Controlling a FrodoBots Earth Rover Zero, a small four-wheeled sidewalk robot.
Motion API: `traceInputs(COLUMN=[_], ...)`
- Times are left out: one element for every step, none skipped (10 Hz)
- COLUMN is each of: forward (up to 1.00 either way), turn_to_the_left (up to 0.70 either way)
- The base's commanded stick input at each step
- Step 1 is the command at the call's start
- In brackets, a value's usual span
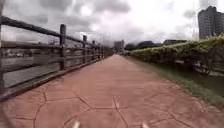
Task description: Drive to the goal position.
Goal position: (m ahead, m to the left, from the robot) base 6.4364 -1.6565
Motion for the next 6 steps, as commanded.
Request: traceInputs(forward=[1.0,1.0,1.0,1.0,1.0,1.0], turn_to_the_left=[0.0,0.0,0.0,0.0,0.0,0.0])
